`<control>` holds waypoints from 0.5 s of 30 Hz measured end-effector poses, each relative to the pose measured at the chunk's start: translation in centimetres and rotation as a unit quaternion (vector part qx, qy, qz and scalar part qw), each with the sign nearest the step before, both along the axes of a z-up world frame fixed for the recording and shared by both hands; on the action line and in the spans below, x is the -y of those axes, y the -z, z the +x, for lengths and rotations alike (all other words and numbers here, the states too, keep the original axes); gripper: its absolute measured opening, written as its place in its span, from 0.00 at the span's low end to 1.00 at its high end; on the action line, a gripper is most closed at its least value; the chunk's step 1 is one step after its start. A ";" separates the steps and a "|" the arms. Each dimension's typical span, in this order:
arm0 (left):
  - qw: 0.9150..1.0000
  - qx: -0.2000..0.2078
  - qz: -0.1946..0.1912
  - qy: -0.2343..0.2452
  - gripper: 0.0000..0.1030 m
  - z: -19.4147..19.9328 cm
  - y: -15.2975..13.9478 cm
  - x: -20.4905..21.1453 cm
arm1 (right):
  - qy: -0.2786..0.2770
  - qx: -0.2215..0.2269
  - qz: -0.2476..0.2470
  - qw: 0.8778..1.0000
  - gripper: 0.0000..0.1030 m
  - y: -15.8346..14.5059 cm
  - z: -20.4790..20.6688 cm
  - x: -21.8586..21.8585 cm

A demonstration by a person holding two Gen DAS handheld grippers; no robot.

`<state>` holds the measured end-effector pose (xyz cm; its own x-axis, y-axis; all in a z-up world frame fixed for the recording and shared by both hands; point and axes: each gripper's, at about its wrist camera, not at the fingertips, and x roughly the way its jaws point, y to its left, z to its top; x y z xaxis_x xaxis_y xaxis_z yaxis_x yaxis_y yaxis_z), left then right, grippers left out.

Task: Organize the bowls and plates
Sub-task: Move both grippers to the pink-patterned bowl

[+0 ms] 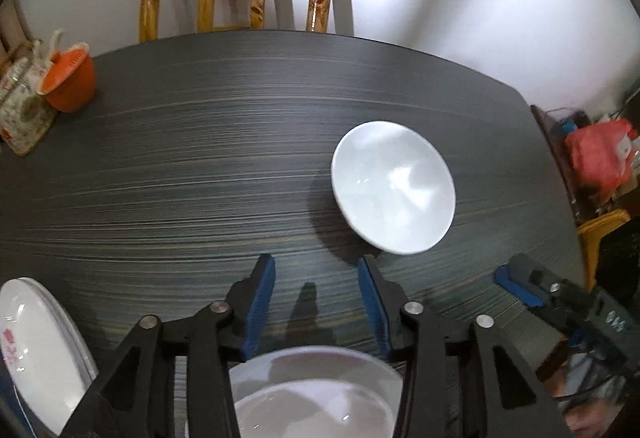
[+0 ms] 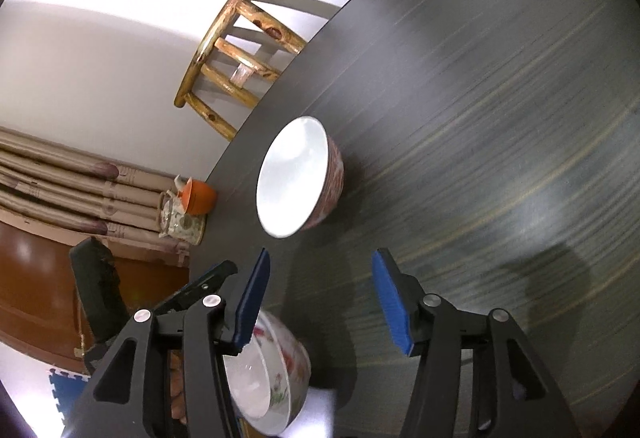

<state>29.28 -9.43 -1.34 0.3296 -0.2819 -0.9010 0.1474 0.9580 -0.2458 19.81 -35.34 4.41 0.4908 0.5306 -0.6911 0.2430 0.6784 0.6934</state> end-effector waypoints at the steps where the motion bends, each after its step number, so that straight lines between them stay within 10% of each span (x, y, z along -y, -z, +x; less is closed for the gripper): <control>1: 1.000 -0.007 -0.013 -0.003 0.45 0.6 0.2 -0.1 | -0.001 0.003 -0.003 1.000 0.50 0.0 0.3 0.0; 15: 0.993 -0.083 -0.072 -0.034 0.45 5.0 2.8 -0.3 | -0.016 0.009 0.021 1.000 0.50 1.3 5.7 0.3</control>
<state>34.31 -9.15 -4.11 0.2023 -0.3939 -0.8966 0.0289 0.9175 -0.3966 25.48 -35.65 3.14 0.4850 0.5749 -0.6590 0.2082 0.6560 0.7255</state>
